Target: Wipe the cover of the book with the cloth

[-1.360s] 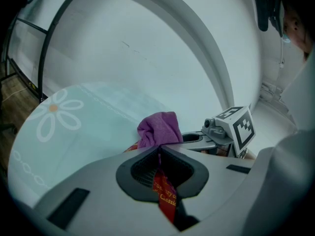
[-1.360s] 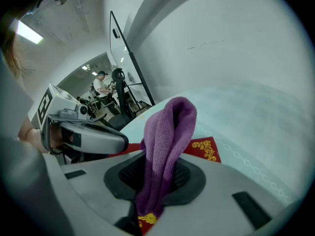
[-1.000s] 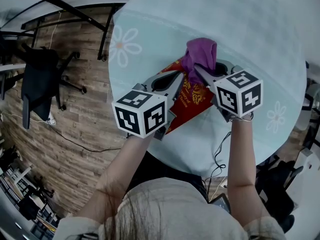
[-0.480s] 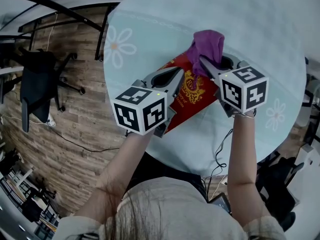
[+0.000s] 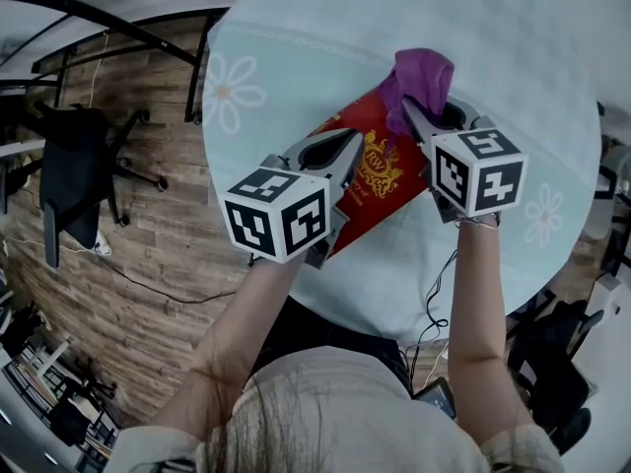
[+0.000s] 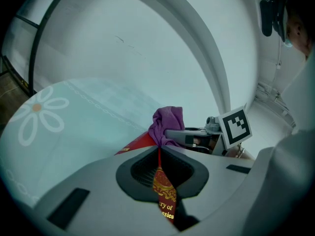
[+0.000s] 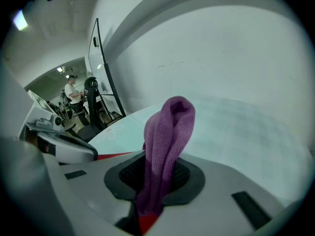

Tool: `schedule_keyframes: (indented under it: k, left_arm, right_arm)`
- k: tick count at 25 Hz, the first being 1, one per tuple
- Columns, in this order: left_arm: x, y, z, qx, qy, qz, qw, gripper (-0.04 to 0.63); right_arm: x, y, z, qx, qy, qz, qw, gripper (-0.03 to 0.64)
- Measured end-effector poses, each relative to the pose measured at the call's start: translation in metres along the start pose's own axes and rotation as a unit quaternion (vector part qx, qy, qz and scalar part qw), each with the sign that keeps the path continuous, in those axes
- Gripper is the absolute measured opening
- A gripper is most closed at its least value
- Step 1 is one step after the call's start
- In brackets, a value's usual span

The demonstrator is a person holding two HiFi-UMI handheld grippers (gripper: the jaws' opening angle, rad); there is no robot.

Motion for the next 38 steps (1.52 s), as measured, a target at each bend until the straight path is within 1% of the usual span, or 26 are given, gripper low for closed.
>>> schedule_keyframes:
  k: [2,6,9,11,15,19,22,25,28,32,38]
  left_arm:
    - [0.000,0.002,0.002,-0.006,-0.004,-0.001,1.0000,0.031]
    - [0.001,0.010,0.005,-0.025,-0.007,0.006,0.9996,0.031]
    - [0.002,0.019,0.012,-0.066,-0.002,0.022,0.9976,0.031]
    - [0.003,0.027,0.017,-0.090,-0.008,0.029,0.9955,0.031]
    - [0.004,0.044,0.029,-0.102,-0.047,0.032,0.9931,0.031]
    - [0.006,0.063,0.040,-0.115,-0.065,0.043,0.9903,0.032]
    - [0.007,0.078,0.048,-0.122,-0.090,0.046,0.9873,0.031]
    - [0.008,0.091,0.055,-0.128,-0.117,0.048,0.9837,0.031]
    - [0.012,0.104,0.063,-0.133,-0.136,0.061,0.9798,0.031]
    - [0.019,0.121,0.072,-0.147,-0.159,0.085,0.9726,0.029]
    - [0.024,0.142,0.089,-0.151,-0.218,0.107,0.9583,0.025]
  right_arm:
    - [0.002,0.005,-0.001,-0.019,0.009,0.006,1.000,0.081]
    - [0.004,0.021,-0.006,-0.041,0.017,0.025,0.999,0.080]
    - [0.006,0.036,-0.017,-0.046,0.021,0.047,0.998,0.080]
    - [0.007,0.045,-0.026,-0.050,0.023,0.059,0.997,0.080]
    - [0.011,0.066,-0.045,-0.050,0.020,0.098,0.994,0.078]
    - [0.018,0.090,-0.066,-0.050,0.019,0.134,0.990,0.078]
    - [0.022,0.108,-0.082,-0.060,0.026,0.157,0.985,0.078]
    - [0.022,0.125,-0.094,-0.072,0.016,0.180,0.981,0.078]
    - [0.021,0.142,-0.104,-0.084,0.013,0.194,0.977,0.078]
    - [0.022,0.160,-0.118,-0.095,0.016,0.208,0.973,0.078]
    - [0.025,0.188,-0.133,-0.114,0.008,0.247,0.962,0.078]
Point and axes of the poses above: the fingertips, and each gripper's own axes: y backward along the fingers, z to its right, x out of its top, the point moved 8 cm from there along y, backward along the fingers, and after that the axes turned 5 degrees about y, right-handed, at the moved point
